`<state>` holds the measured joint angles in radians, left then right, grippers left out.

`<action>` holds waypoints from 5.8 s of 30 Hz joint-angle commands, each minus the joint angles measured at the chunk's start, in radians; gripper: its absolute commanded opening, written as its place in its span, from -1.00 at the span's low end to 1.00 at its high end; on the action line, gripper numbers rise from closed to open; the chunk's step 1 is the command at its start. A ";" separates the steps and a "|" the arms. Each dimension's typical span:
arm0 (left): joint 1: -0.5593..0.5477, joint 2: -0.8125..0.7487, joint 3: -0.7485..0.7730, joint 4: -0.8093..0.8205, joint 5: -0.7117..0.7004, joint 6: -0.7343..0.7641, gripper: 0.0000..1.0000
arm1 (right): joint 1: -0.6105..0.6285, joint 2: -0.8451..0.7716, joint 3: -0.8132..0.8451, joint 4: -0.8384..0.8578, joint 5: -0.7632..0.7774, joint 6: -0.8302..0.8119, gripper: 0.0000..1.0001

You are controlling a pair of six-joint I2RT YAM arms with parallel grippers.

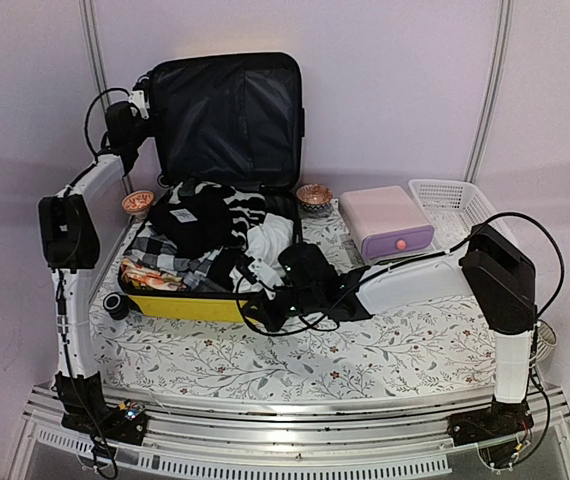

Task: Open, take out, and arrange the luggage
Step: Open the luggage at the center of the board, then move the storage box to the corner of the board.

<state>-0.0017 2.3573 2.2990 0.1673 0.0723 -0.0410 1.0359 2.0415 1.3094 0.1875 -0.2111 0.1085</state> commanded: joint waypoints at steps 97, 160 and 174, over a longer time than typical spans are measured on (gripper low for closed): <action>-0.808 0.331 0.042 -0.088 0.097 -0.949 -1.00 | -0.864 -0.354 0.128 -0.614 0.340 0.240 -0.95; -0.781 -0.026 -0.513 0.047 0.217 -0.857 -1.00 | -1.041 -0.580 -0.621 -0.066 -0.189 0.438 0.03; -0.779 -0.062 -0.524 0.018 0.220 -0.832 -1.00 | -0.911 -0.475 -0.601 -0.060 -0.132 0.256 0.09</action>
<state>-0.7826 2.3730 1.7889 0.1940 0.2817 -0.9001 0.0998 1.5333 0.6998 0.0986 -0.4034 0.4099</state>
